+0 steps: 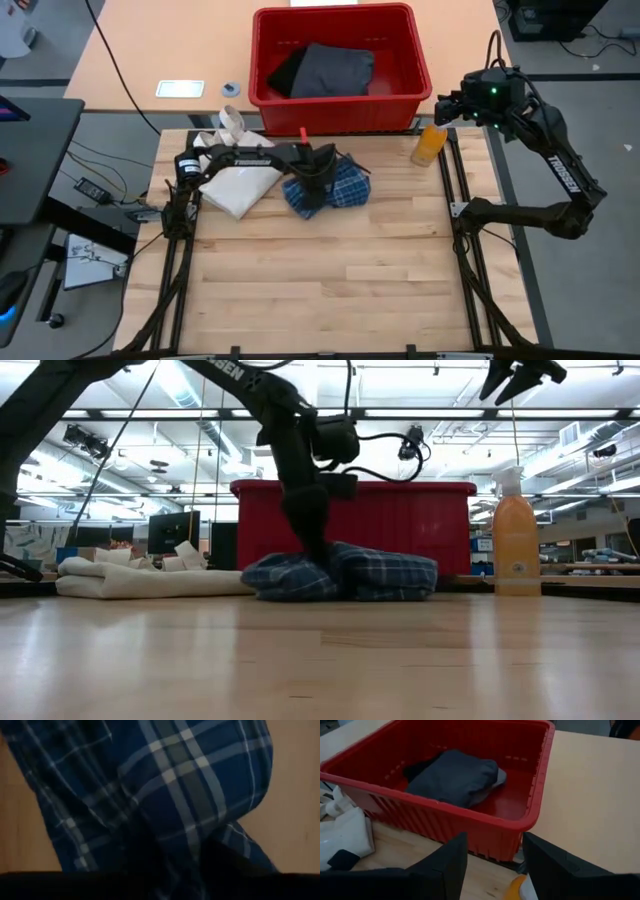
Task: Fold Laundry from Bin
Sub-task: Remove the blue shorts from the red organizer bin
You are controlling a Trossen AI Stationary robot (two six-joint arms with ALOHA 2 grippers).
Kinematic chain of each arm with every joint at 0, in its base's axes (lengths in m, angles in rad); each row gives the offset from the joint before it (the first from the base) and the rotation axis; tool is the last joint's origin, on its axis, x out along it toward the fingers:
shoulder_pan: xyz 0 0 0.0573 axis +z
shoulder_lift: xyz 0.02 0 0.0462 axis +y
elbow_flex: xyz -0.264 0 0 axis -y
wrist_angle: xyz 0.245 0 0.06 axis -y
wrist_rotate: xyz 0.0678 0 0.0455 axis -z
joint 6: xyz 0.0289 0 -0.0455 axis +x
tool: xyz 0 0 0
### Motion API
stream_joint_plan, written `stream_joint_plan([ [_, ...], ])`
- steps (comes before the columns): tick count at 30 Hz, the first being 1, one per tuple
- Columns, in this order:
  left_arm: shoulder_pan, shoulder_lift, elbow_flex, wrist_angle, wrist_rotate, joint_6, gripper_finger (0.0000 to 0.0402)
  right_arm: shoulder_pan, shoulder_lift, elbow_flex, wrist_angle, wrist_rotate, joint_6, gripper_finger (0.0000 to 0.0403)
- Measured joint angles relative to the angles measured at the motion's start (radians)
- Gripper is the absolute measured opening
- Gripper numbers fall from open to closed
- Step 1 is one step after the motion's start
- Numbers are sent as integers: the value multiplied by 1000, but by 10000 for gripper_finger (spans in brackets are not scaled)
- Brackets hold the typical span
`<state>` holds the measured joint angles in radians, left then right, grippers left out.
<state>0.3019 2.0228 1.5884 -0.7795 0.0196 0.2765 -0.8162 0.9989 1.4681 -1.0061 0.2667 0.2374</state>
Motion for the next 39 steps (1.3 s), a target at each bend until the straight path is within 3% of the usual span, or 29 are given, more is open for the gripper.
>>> stream_joint_plan([
  [6,14,0,138,-212,9,24,269,0,17,0,-3,-16,-3,197],
  [10,47,-2,214,-365,110,25,313,0,27,0,-5,-34,-4,197],
  [13,77,-23,191,-404,212,18,329,0,29,0,-6,-34,-4,197],
  [19,106,-62,70,-326,201,-2,333,0,30,-2,-22,-41,2,197],
  [22,107,-66,-12,-265,201,-11,333,0,29,-39,-12,-156,3,197],
  [28,99,-68,-173,-89,172,-42,333,52,30,-246,80,-516,-2,197],
  [30,100,-68,-193,-59,171,-52,333,94,31,-337,158,-581,24,197],
  [34,100,-68,-201,-51,167,-30,333,193,31,-527,346,-557,64,197],
  [39,103,-68,-201,-52,167,-21,334,305,31,-771,652,-437,6,197],
])
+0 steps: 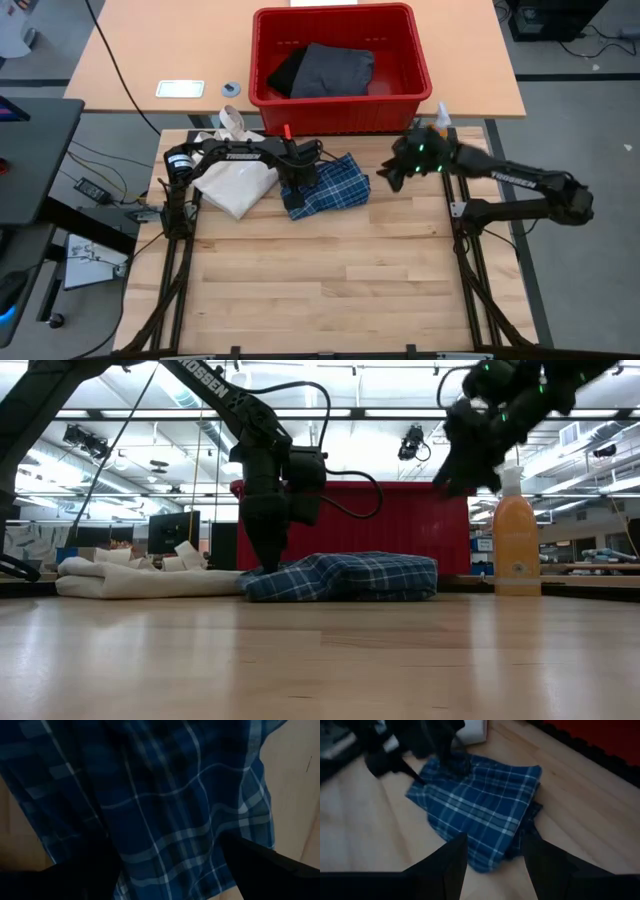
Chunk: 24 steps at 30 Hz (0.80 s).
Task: Fold Laundry from Bin
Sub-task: Remove the blue shorts from the red organizer bin
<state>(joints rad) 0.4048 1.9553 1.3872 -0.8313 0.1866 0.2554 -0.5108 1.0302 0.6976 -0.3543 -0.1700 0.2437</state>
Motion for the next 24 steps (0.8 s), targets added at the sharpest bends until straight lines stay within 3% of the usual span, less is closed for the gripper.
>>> stream_joint_plan([
  [5,4,-4,0,-7,0,1,334,73,0,-237,438,24,-145,197],
  [8,4,-5,3,-17,0,1,334,99,2,-324,578,119,-145,196],
  [11,4,-6,6,-20,0,-5,334,104,22,-351,579,155,-140,194],
  [18,4,-6,6,-66,0,1,334,168,137,-334,604,-9,-32,193],
  [24,7,-63,49,-154,-16,-7,334,274,209,-268,608,-21,-4,193],
])
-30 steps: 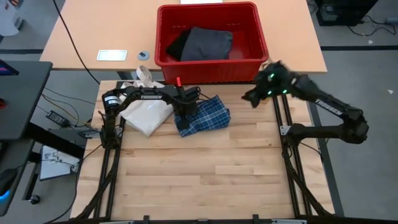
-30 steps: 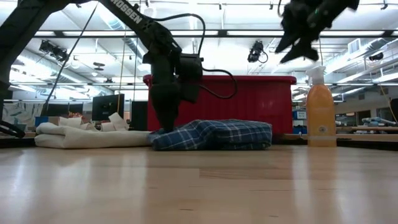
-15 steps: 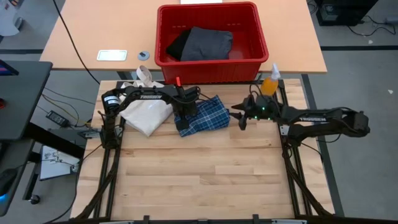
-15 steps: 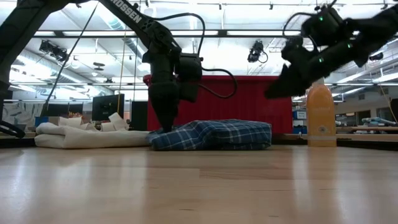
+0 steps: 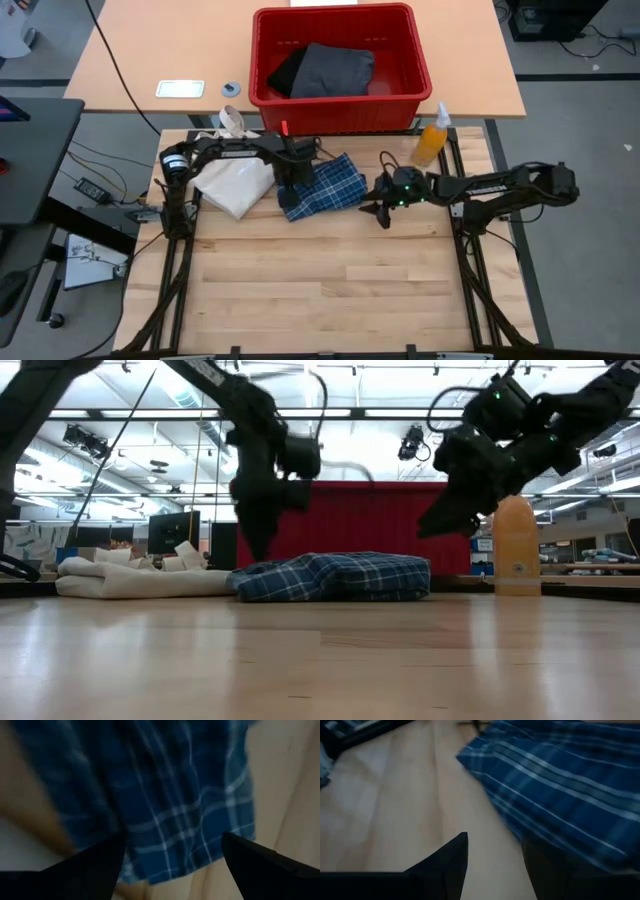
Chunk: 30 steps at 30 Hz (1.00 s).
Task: Fold Laundry from Bin
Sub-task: Remove the blue shorts from the red organizer bin
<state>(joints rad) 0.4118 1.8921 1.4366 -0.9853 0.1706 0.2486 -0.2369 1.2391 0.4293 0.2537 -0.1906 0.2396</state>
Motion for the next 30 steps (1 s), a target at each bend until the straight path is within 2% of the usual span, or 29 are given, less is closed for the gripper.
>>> stream_joint_plan([
  [3,0,-78,7,6,-41,-27,334,45,21,35,2,14,44,193],
  [6,-2,-120,7,39,-38,-36,334,100,51,72,7,6,72,193],
  [9,-12,-123,2,79,19,-15,334,148,110,98,16,12,73,193],
  [11,-21,-108,-14,114,86,-12,334,165,169,103,64,23,79,193],
  [13,-28,-93,-40,164,108,2,334,170,227,107,141,17,108,193],
  [19,0,-19,-130,338,-24,25,334,172,344,111,343,70,192,193],
  [25,31,28,-165,349,-4,-9,334,184,476,174,365,43,221,193],
  [30,22,24,-166,328,-2,1,334,199,597,263,368,143,198,193],
])
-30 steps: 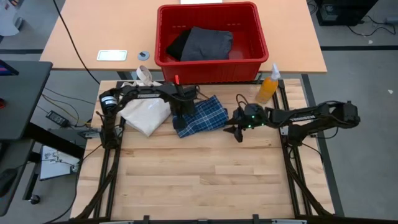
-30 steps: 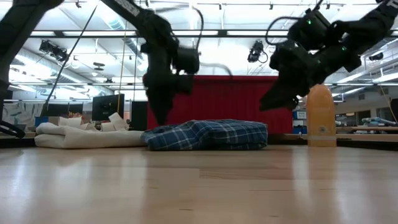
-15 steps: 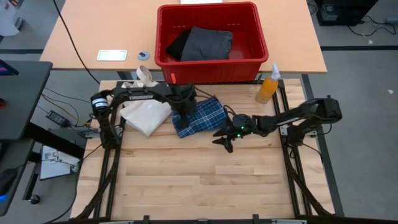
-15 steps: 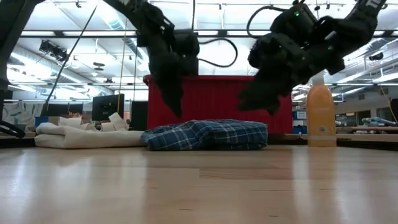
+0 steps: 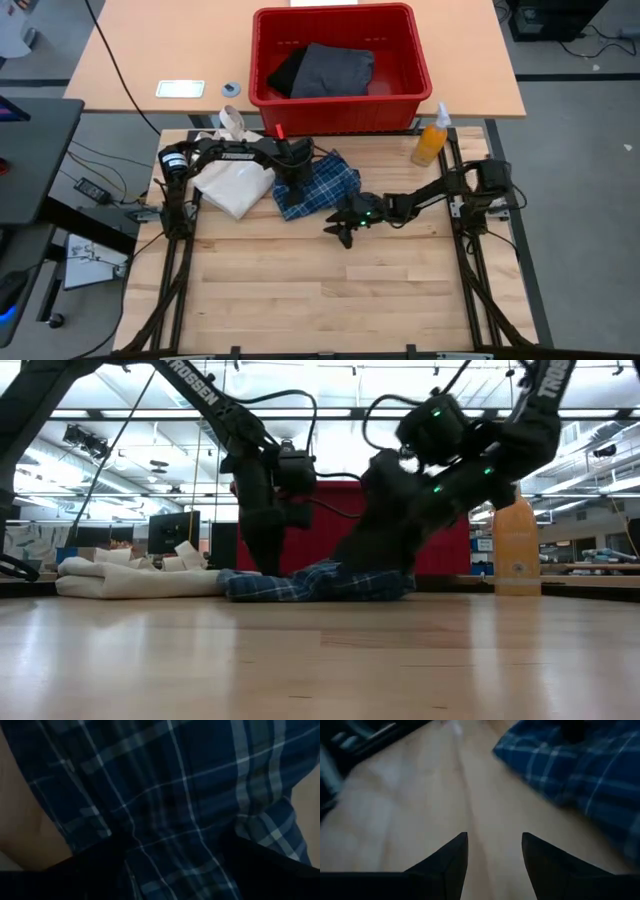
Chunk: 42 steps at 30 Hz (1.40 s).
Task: Fold Laundry from Bin
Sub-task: Remove the blue shorts from the red organizer bin
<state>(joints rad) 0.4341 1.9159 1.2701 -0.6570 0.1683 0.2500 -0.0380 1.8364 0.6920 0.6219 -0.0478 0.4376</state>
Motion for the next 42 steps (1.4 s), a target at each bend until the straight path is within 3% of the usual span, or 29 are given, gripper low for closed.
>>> stream_joint_plan([
  [6,-10,-2,1,-56,1,12,334,-17,129,76,-17,141,16,193],
  [12,-17,-2,2,-118,8,65,334,-57,111,53,-56,263,27,180],
  [19,-43,-2,2,-143,20,82,334,-111,59,40,-156,664,-155,158],
  [22,-60,-2,2,-147,30,77,334,-154,52,39,-174,774,-230,155],
  [26,-72,-2,2,-153,32,75,334,-182,-34,39,-289,870,-278,155],
  [32,-72,-2,1,-187,40,72,334,-158,-307,39,-559,1117,-370,155],
  [34,-72,-2,1,-188,40,71,334,-152,-395,40,-609,1084,-350,155],
  [35,-72,-2,1,-190,44,71,334,-154,-431,40,-628,1008,-316,155],
  [39,-72,-8,0,-206,62,78,334,-172,-508,27,-640,496,-121,155],
  [42,-72,-11,-1,-209,65,95,334,-148,-488,-10,-629,305,-26,155],
])
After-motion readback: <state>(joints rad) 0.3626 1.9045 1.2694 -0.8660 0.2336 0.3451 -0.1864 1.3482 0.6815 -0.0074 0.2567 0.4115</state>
